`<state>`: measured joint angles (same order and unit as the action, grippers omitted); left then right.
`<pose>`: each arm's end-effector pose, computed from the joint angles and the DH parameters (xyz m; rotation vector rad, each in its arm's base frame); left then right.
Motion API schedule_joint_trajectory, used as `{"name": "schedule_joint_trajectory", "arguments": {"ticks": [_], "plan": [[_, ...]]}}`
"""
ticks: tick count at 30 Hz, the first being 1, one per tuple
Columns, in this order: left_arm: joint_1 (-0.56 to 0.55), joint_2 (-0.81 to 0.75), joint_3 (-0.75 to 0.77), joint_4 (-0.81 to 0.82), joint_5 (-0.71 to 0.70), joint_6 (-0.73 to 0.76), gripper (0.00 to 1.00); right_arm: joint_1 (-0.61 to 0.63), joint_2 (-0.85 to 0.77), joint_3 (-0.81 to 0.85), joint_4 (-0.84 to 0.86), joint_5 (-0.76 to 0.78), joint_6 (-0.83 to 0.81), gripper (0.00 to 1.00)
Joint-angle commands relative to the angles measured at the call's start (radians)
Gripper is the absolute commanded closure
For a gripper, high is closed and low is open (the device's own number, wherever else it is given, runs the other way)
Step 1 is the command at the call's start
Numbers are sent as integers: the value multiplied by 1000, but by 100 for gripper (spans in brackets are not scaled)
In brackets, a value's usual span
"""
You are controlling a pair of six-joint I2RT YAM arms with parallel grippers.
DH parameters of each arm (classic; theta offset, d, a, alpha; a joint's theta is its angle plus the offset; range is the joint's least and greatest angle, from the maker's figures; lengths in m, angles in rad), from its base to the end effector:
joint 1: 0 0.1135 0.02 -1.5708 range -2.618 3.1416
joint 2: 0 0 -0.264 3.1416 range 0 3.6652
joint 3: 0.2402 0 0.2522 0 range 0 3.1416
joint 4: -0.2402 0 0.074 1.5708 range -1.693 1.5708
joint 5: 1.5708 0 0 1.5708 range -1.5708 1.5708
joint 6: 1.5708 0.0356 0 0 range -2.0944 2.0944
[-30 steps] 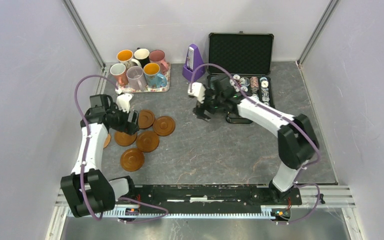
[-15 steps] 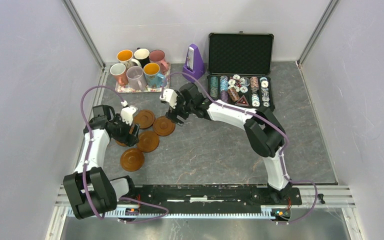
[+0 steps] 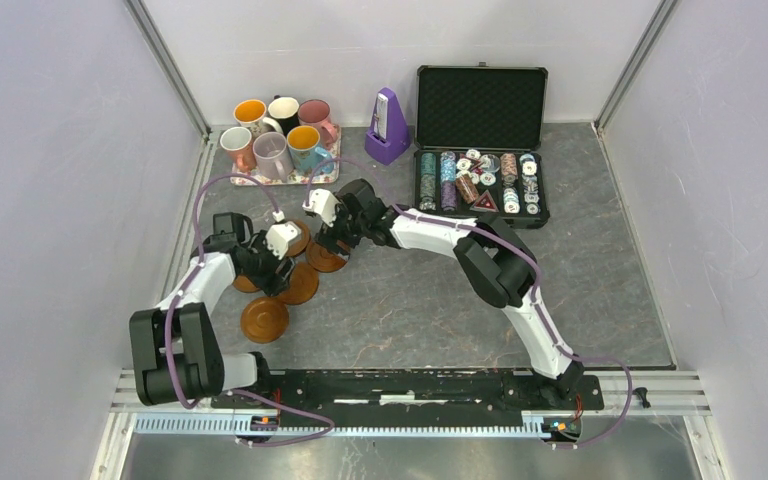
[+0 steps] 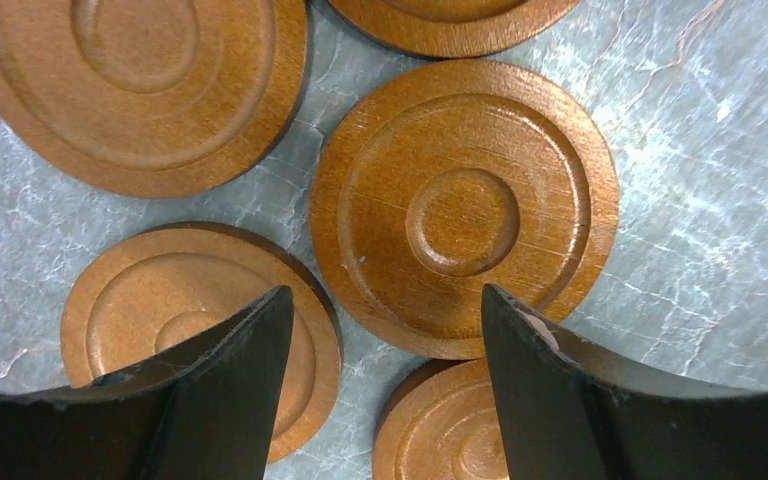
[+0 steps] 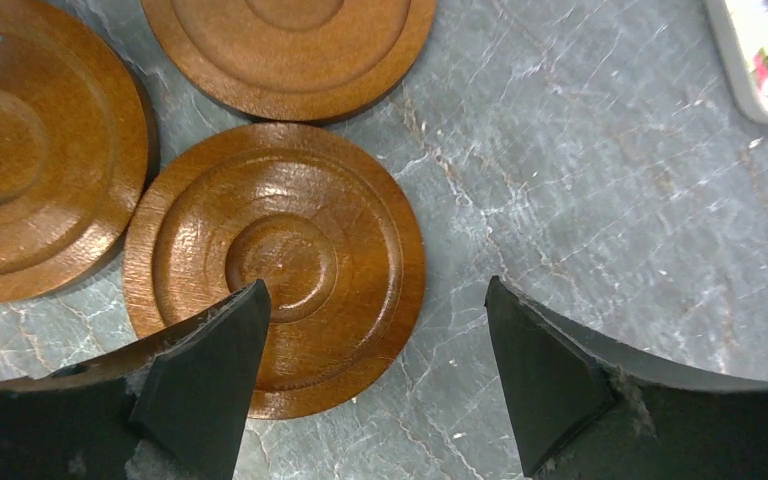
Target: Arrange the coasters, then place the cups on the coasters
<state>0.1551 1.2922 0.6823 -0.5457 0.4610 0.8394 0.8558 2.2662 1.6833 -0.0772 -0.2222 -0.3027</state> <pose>0.2250 0.0192 0.1793 0.9745 2.3603 -0.2698 0.3301 0.3922 0.1648 -1.3434 1.8279 0.5459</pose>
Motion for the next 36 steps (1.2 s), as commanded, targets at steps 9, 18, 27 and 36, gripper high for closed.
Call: {"name": "schedule_joint_trajectory", "arguments": {"ticks": [9, 18, 27, 36], "plan": [[-24, 98, -29, 119, -78, 166, 26, -3, -14, -55, -26, 36, 5, 25], [-104, 96, -42, 104, -92, 214, 37, -52, -134, -266, -88, 24, -44, 39], [-266, 76, -63, 73, -97, 222, 41, -115, -381, -602, -126, 44, -154, 43], [-442, 138, -20, 82, -144, 214, 46, -268, -604, -886, -195, 79, -250, 46]]}}
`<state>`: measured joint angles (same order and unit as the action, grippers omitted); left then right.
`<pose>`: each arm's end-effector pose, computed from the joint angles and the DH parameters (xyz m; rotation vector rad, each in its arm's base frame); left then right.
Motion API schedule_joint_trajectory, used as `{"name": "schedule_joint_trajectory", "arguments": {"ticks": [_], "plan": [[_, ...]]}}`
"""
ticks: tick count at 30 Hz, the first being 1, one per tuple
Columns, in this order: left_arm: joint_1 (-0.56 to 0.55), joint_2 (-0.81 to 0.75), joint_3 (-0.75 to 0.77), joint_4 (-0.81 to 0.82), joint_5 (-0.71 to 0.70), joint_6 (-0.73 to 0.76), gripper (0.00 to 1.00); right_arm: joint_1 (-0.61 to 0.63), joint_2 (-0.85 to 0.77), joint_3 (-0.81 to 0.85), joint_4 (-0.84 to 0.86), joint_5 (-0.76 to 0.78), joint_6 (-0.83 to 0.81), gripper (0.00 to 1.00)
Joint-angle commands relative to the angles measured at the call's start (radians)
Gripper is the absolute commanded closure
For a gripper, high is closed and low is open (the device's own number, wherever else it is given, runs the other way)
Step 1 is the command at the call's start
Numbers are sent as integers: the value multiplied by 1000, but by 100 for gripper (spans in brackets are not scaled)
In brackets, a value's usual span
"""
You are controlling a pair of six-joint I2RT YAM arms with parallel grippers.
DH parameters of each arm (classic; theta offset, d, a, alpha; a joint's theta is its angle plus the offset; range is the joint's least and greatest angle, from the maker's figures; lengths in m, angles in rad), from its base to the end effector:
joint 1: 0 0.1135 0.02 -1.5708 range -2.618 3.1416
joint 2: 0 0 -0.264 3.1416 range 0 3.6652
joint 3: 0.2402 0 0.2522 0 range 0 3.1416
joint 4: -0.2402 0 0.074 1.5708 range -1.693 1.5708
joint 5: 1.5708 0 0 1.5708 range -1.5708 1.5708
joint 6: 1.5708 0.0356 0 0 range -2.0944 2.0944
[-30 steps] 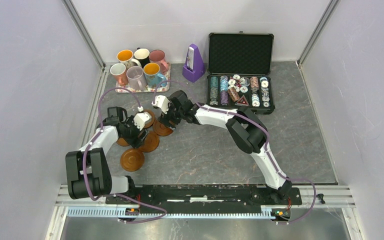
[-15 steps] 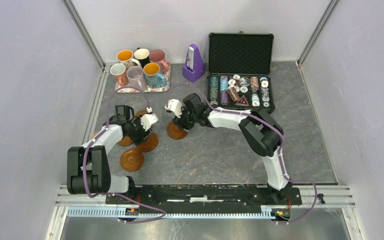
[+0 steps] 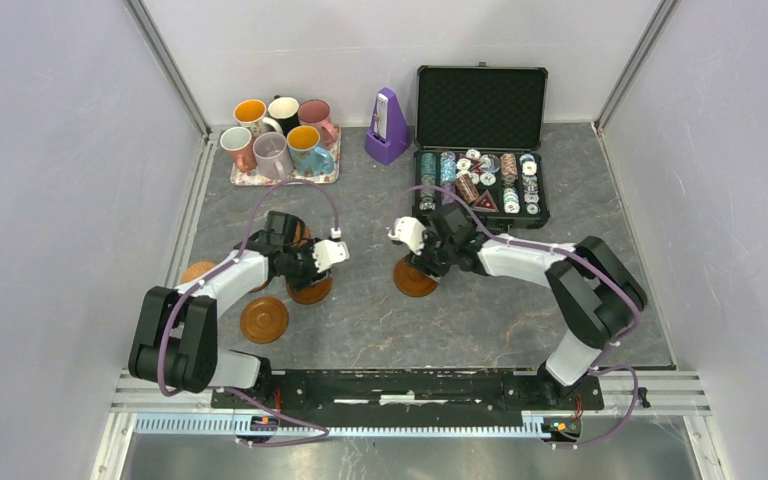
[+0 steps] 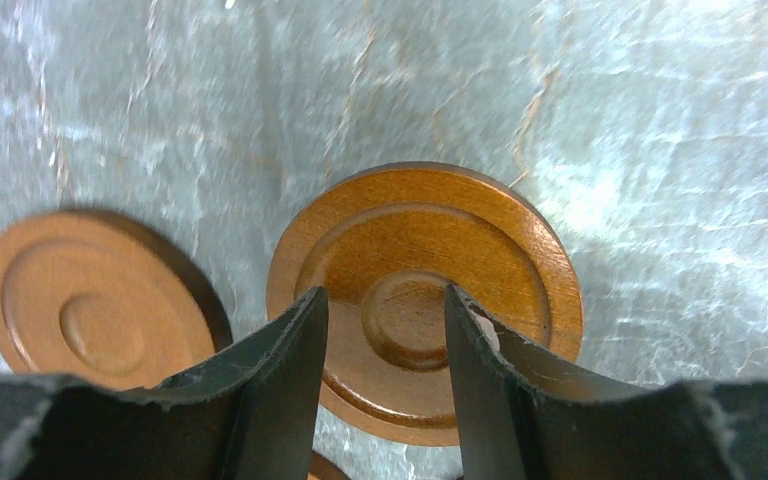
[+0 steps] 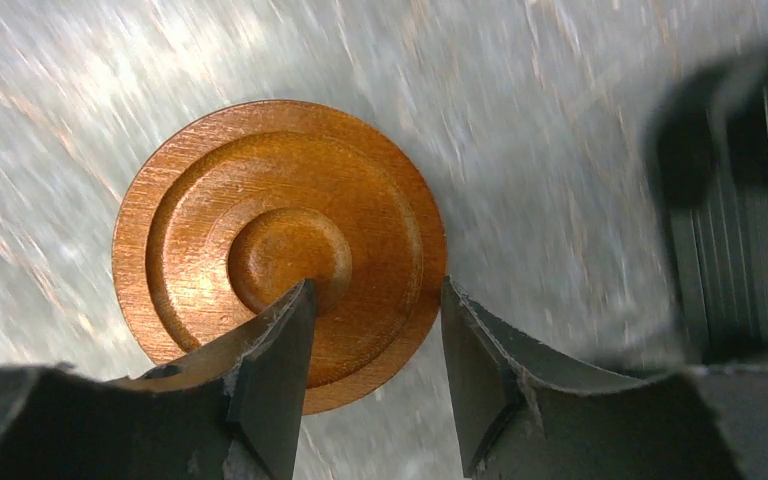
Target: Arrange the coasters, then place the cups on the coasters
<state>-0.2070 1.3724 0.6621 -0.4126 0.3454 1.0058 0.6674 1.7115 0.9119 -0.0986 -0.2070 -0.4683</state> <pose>0.2318 -0.0610 0.1612 1.5624 2.0718 -0.1870 0.2614 0.2153 0.1559 -1.4049 2.0354 0.3413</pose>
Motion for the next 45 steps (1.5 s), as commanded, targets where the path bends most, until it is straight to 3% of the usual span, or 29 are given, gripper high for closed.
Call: {"name": "schedule_joint_trajectory", "arguments": {"ticks": [1, 7, 13, 15, 17, 20, 29, 37, 45], "plan": [[-98, 69, 23, -63, -28, 39, 46, -104, -79, -140, -186, 67, -109, 46], [-225, 199, 180, -106, 4, -75, 46, -231, -222, -281, -248, 101, -240, 47], [-363, 325, 304, -69, 11, -190, 47, -438, -322, -344, -309, 108, -350, 48], [-419, 365, 342, -34, -7, -240, 47, -505, -343, -355, -331, 101, -389, 49], [-494, 441, 402, -54, -127, -230, 51, -581, -361, -367, -346, 91, -427, 49], [-529, 506, 484, -85, -178, -249, 52, -708, -367, -366, -364, 75, -495, 49], [-650, 680, 802, -176, -99, -374, 51, -970, -289, -260, -446, 14, -669, 50], [-750, 924, 1167, -239, -93, -567, 50, -1086, -155, -108, -543, -49, -729, 52], [-763, 1064, 1379, -231, -80, -687, 50, -1088, -102, -40, -529, -43, -684, 52]]}}
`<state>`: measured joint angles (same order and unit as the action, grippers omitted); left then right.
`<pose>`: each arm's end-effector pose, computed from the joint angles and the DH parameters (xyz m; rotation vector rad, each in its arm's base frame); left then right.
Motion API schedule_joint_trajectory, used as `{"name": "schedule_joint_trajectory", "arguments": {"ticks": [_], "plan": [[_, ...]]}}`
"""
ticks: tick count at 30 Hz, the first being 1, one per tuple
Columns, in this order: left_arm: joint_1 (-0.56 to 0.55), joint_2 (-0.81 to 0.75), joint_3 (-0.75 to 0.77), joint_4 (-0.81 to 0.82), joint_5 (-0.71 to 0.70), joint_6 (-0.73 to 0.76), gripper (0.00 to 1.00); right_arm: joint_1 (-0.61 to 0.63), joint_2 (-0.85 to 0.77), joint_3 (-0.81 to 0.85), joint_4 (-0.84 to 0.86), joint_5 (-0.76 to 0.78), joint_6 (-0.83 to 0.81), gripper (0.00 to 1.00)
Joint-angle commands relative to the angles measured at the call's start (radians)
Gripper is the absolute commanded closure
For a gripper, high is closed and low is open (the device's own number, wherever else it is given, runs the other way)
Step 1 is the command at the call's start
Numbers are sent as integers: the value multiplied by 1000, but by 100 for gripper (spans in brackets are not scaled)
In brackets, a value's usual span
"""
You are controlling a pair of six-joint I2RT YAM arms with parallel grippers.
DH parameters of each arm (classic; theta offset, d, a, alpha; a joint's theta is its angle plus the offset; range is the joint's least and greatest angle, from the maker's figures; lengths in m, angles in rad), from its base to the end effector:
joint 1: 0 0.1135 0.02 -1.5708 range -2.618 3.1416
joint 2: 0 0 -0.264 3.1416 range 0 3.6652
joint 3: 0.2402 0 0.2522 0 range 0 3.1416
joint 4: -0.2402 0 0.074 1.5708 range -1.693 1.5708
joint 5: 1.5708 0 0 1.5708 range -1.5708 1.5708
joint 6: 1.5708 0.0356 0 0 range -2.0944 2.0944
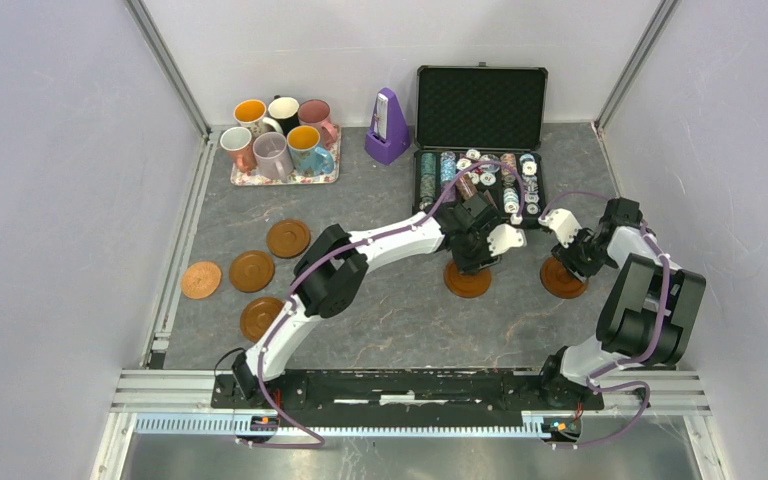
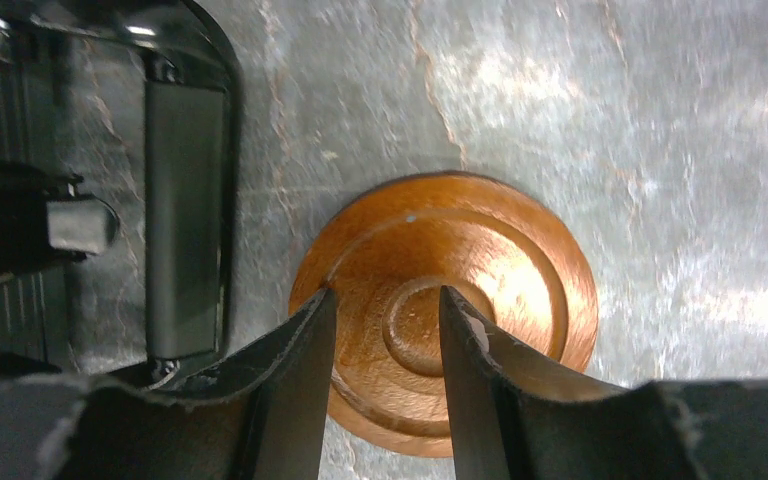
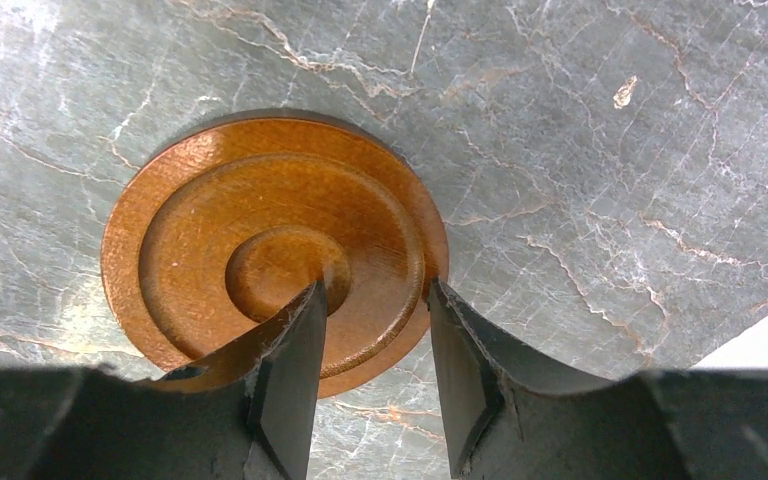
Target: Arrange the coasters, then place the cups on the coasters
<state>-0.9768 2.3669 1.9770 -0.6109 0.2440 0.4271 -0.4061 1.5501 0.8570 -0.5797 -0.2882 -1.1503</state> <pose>0.2820 -0.4329 0.1692 1.7577 1.9333 -0.5158 0.2548 -0.0986 0.1637 -1.0477 2.5210 -0.0056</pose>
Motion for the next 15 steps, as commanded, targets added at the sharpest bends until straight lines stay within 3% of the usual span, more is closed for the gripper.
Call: {"name": "schedule_joint_trajectory", "arguments": {"ticks": [1, 15], "plan": [[3, 76, 70, -28, 20, -110, 50, -14, 67, 26, -46, 34, 13, 51], [-5, 113, 132, -11, 36, -117, 48, -10, 122, 94, -57, -11, 90, 50]]}}
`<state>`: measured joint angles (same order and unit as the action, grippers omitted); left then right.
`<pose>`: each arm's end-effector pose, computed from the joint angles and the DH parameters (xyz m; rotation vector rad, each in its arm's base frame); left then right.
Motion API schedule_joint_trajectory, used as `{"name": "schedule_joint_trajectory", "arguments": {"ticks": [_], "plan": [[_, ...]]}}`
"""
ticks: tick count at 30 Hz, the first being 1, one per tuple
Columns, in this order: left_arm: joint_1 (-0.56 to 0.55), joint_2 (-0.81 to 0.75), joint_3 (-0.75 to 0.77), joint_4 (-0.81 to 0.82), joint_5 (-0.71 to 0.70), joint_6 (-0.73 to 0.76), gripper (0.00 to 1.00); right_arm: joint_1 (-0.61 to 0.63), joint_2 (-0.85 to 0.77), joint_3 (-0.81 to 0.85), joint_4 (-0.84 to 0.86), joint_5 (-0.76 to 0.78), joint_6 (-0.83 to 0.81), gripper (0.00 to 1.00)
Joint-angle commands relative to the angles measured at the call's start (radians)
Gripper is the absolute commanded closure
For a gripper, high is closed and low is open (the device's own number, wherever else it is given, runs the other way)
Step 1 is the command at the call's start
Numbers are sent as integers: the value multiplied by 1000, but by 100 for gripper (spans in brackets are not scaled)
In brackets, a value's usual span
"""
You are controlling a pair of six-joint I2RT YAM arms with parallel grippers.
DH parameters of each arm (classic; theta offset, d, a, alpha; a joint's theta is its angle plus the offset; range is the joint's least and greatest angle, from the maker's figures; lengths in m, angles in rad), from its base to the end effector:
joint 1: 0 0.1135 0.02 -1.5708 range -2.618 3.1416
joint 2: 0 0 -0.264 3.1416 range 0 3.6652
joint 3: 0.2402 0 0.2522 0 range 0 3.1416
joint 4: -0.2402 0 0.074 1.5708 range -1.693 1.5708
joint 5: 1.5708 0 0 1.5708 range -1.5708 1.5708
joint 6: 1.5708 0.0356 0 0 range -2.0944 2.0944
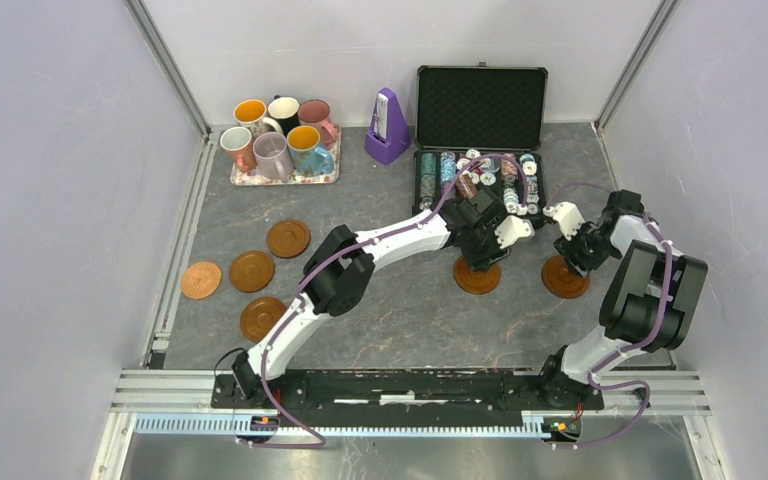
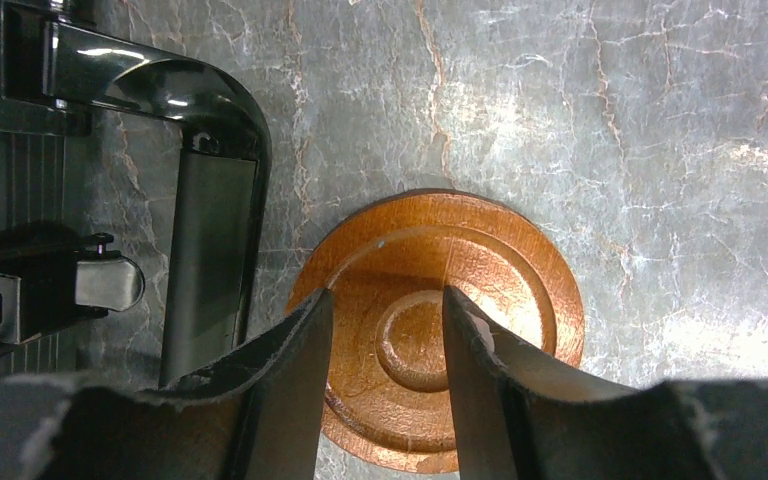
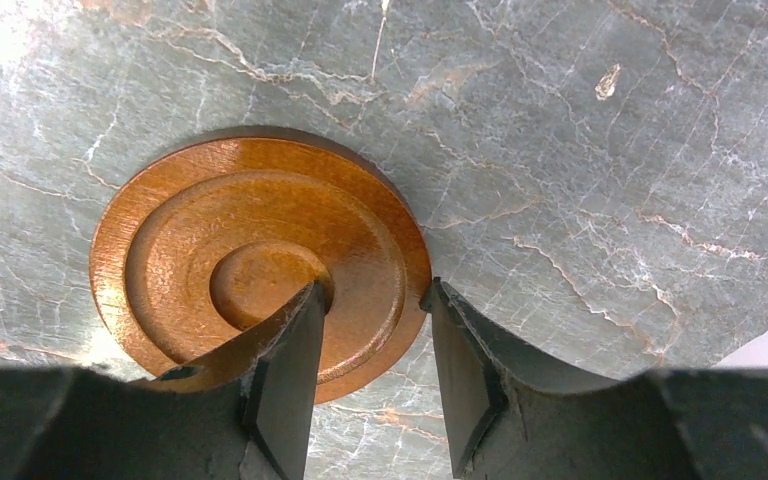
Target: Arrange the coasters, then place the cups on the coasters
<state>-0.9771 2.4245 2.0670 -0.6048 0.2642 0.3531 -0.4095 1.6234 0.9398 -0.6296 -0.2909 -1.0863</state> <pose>0.2896 -0.4457 0.1686 1.6788 1.9659 -0.5756 0.2694 -0.1058 0.1644 -0.9644 2.5827 0.0532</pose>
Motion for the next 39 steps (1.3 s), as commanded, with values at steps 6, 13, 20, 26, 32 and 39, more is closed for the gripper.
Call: {"name": "schedule_joint_trajectory", "arguments": {"ticks": [6, 13, 20, 26, 32, 39], "plan": [[-5, 112, 110, -20, 8, -50, 47, 15, 64, 20, 5, -25, 65, 49], [-11, 159, 191, -28, 23, -74, 46, 41, 77, 44, 11, -30, 95, 49], [-18, 159, 188, -29, 32, -75, 46, 58, 90, 60, 28, -20, 120, 49], [-23, 119, 124, -19, 45, -80, 46, 60, 96, 66, 88, -2, 176, 48], [-34, 60, 30, 15, 39, -51, 47, 59, 101, 87, 112, -1, 200, 48], [-61, 29, -38, 36, 38, -66, 47, 58, 83, 74, 78, -19, 156, 49]]}}
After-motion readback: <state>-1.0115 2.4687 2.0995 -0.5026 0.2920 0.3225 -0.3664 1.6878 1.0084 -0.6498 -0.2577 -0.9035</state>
